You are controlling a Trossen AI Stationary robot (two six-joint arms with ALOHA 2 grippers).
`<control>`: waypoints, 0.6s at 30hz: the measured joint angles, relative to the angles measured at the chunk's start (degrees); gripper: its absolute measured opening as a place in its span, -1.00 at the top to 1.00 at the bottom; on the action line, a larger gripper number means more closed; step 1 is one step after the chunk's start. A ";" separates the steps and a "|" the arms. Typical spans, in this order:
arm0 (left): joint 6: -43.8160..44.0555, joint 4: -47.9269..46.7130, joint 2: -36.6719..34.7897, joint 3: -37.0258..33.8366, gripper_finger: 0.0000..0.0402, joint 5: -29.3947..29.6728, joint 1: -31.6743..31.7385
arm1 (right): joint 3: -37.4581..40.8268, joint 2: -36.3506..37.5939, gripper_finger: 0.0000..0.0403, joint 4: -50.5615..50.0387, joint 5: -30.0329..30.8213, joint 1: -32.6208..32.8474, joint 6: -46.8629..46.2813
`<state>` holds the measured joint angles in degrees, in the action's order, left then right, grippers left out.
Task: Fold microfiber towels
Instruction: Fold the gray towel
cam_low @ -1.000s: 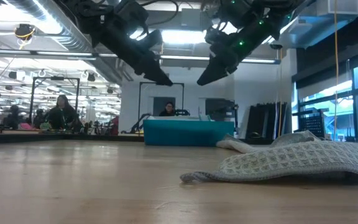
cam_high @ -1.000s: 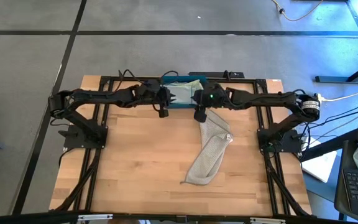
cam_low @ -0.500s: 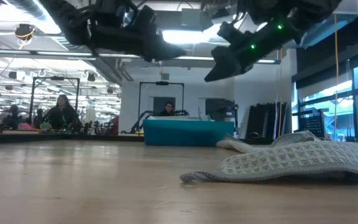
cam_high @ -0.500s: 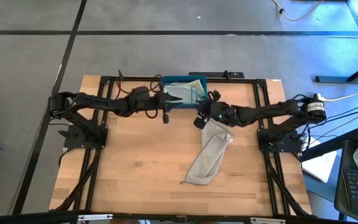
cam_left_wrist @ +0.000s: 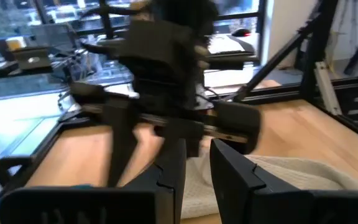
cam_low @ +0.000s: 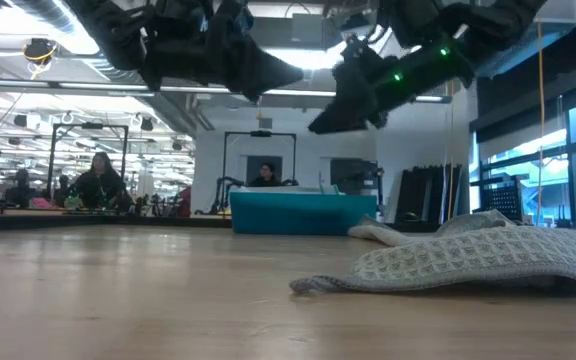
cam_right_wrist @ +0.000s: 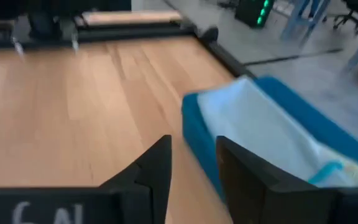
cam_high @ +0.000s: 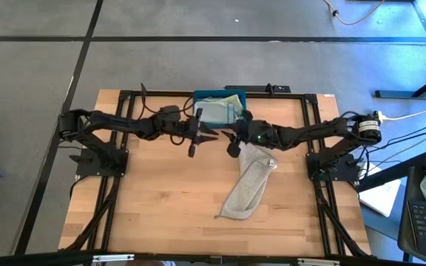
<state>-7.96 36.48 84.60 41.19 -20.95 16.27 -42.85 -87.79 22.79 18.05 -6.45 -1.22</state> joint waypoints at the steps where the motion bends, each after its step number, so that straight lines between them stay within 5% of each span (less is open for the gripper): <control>1: -0.48 0.29 0.04 0.00 0.68 0.30 -0.67 | -0.84 0.00 0.34 0.15 -0.31 -0.01 0.07; 11: -2.89 5.17 0.52 0.00 0.68 4.03 -3.89 | -8.71 0.17 -0.23 -9.92 -2.90 3.86 -1.31; 18: -0.78 5.39 0.52 1.20 0.68 5.90 -3.65 | -12.68 0.35 -0.33 -30.49 0.11 6.38 -3.14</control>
<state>-8.74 41.88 85.12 42.39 -15.05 12.62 -55.53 -87.44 -7.70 18.16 -0.06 -4.37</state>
